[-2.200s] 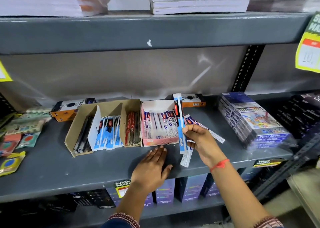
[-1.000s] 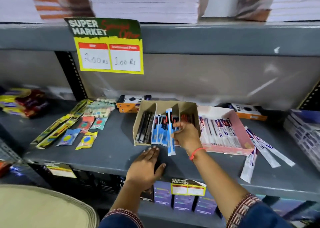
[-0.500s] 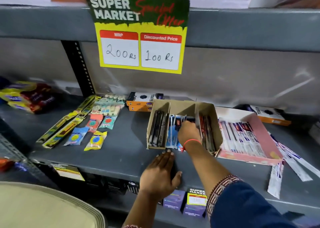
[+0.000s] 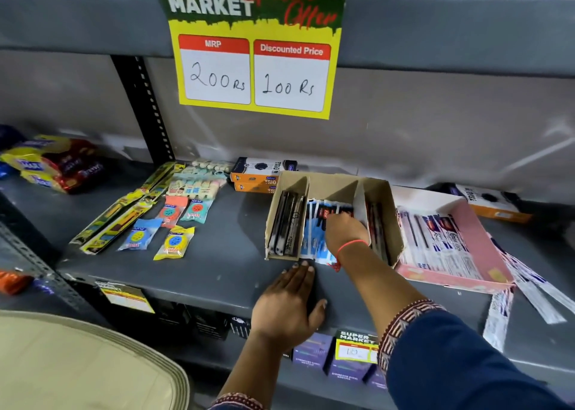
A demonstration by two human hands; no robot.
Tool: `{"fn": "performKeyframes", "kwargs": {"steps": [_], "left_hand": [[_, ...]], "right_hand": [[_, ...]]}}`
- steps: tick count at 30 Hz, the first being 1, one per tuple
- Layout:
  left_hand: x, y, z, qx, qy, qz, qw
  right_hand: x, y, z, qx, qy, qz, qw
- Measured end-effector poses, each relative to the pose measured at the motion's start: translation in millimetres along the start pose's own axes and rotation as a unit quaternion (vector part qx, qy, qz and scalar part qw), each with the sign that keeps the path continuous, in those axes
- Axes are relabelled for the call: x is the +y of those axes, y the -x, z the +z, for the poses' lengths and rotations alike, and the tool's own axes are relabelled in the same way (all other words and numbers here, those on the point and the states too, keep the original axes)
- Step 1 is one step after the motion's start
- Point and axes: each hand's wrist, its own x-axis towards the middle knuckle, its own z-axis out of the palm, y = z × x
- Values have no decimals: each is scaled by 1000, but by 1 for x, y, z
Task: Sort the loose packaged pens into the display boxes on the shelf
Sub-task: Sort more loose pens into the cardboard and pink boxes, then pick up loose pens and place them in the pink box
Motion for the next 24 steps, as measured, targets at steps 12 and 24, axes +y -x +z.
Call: {"fn": "performKeyframes", "kwargs": {"steps": [12, 24], "left_hand": [[25, -1, -1, -9, -24, -47, 999], [135, -11, 26, -103, -7, 39, 994]], "right_hand": [[37, 38, -31, 101, -15, -84, 991], [139, 59, -25, 197, -103, -66, 973]]}}
